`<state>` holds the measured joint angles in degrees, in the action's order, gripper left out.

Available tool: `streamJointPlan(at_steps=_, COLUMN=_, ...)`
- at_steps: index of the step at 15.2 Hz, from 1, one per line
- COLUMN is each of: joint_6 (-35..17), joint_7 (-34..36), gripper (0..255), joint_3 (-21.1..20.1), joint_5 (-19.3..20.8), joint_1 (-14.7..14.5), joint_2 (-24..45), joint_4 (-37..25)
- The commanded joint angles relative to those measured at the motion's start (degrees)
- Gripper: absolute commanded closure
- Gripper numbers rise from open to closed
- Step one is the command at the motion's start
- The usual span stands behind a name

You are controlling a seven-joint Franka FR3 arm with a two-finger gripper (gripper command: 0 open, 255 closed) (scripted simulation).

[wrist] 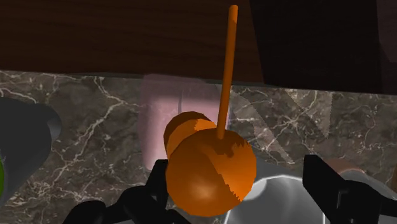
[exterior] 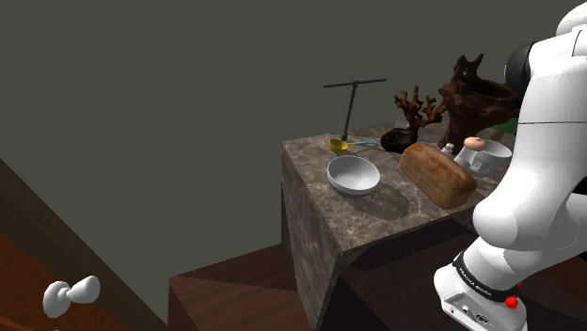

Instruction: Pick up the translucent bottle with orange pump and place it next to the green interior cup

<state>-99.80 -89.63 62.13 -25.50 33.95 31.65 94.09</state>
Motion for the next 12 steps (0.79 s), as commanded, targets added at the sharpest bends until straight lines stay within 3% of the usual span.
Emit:
streamJointPlan(at_steps=1, joint_6=1.79, joint_7=0.30, gripper=0, joint_3=0.18, joint_5=0.35, joint_1=0.39, joint_2=-0.21, joint_4=-1.83)
streamJointPlan(at_steps=4, joint_6=7.02, joint_7=1.02, gripper=0, joint_3=0.30, joint_5=0.95, joint_1=2.05, joint_2=-0.37, joint_4=-7.57)
streamJointPlan(at_steps=12, joint_6=7.02, joint_7=1.02, gripper=0, joint_3=0.30, joint_5=0.95, joint_1=2.05, joint_2=-0.37, joint_4=-7.57)
